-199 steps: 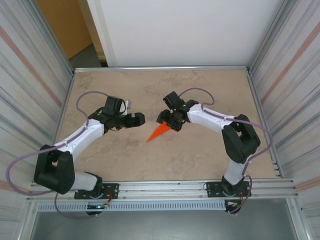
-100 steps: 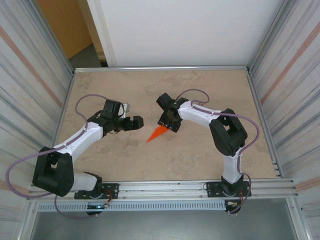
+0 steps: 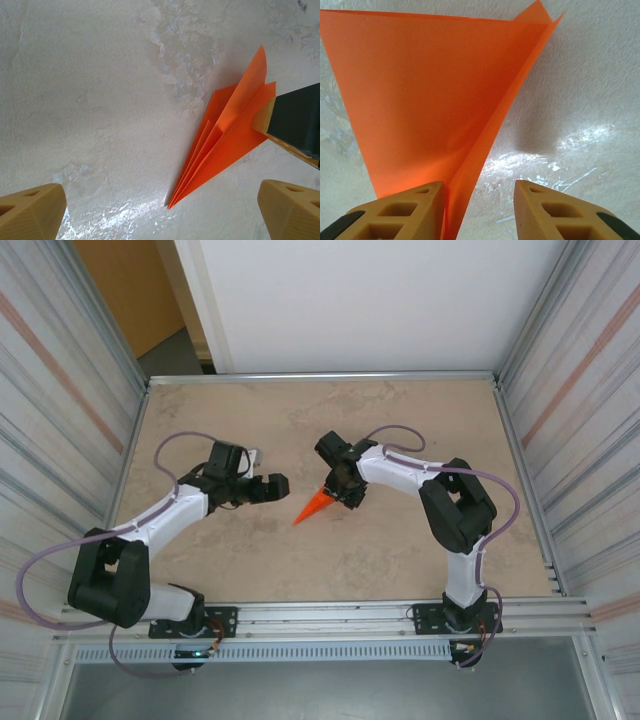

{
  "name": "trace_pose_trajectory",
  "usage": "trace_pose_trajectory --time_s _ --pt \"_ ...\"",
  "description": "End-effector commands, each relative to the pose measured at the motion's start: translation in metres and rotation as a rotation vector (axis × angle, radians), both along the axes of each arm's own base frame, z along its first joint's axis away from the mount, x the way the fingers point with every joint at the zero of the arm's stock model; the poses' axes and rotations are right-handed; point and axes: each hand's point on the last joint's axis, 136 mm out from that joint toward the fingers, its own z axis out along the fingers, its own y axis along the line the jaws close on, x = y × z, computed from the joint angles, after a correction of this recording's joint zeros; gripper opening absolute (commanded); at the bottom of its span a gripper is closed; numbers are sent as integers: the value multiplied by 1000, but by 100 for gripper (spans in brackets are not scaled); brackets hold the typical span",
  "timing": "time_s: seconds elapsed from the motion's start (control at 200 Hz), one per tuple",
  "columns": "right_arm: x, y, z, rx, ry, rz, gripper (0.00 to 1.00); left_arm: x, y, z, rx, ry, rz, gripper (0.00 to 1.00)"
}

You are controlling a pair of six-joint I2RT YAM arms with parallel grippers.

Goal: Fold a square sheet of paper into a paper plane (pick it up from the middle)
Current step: Turn over the paper plane at the center of the table.

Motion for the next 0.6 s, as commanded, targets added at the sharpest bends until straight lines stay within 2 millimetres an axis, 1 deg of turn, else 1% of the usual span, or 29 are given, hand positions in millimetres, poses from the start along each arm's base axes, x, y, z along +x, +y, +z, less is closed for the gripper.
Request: trace_pose_trajectory --time_s 0.0,0.07,0.21,0.311,0.356,0.391,0.441,0.491,0.516,0.531,0.566,0.596 --pt "-3 2 6 23 -2 -30 39 0 -1 -1 -23 6 3 99" --pt "-3 3 5 29 -1 -29 38 1 -2 -2 -27 8 4 99" --pt "-3 3 5 32 -3 -29 29 1 -2 -4 -27 12 5 99" --pt "-3 2 4 32 -4 -32 17 0 -2 -5 -28 17 6 99" --pt "-2 1 6 32 -13 -32 10 0 -1 -5 -29 16 10 99" --pt "-1 0 8 29 -22 -29 7 1 1 -5 -25 13 22 99" --pt "3 1 15 30 -51 -14 5 1 4 -6 -27 18 51 99" --pt "12 5 26 44 -95 26 3 3 8 -6 -57 27 89 99" --pt "16 11 32 67 -119 62 4 5 11 -6 -85 29 110 99" --pt "19 16 36 84 -140 112 4 5 11 -6 -105 35 118 99" --pt "27 29 46 137 -184 191 2 8 15 -4 -151 35 146 99" --pt "31 34 53 159 -206 232 1 11 18 -4 -185 38 170 99"
